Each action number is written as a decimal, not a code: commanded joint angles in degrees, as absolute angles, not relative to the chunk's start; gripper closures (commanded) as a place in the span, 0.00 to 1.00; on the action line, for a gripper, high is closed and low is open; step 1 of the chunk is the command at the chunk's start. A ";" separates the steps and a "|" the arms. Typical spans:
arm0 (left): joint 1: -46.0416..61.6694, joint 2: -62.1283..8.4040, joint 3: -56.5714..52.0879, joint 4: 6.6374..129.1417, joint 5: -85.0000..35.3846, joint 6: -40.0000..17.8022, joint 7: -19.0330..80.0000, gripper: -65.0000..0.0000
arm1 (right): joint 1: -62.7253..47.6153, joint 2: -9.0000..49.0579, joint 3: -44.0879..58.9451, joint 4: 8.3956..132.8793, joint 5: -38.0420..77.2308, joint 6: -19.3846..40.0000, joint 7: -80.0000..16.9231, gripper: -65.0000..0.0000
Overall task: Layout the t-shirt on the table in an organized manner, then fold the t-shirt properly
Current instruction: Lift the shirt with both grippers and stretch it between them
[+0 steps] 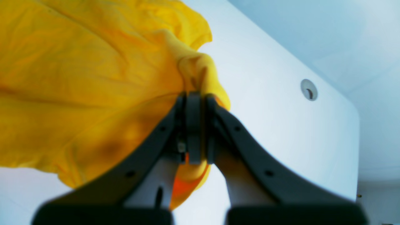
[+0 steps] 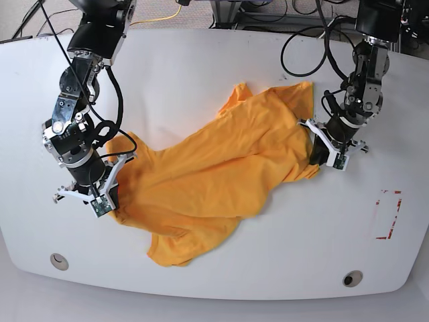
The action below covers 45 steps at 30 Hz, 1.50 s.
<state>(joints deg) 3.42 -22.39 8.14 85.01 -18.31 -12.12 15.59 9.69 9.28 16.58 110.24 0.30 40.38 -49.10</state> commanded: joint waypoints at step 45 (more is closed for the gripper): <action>-4.18 -22.55 -6.46 101.93 -18.77 -24.04 41.63 1.00 | 6.02 11.74 17.36 115.21 1.10 40.00 -53.93 1.00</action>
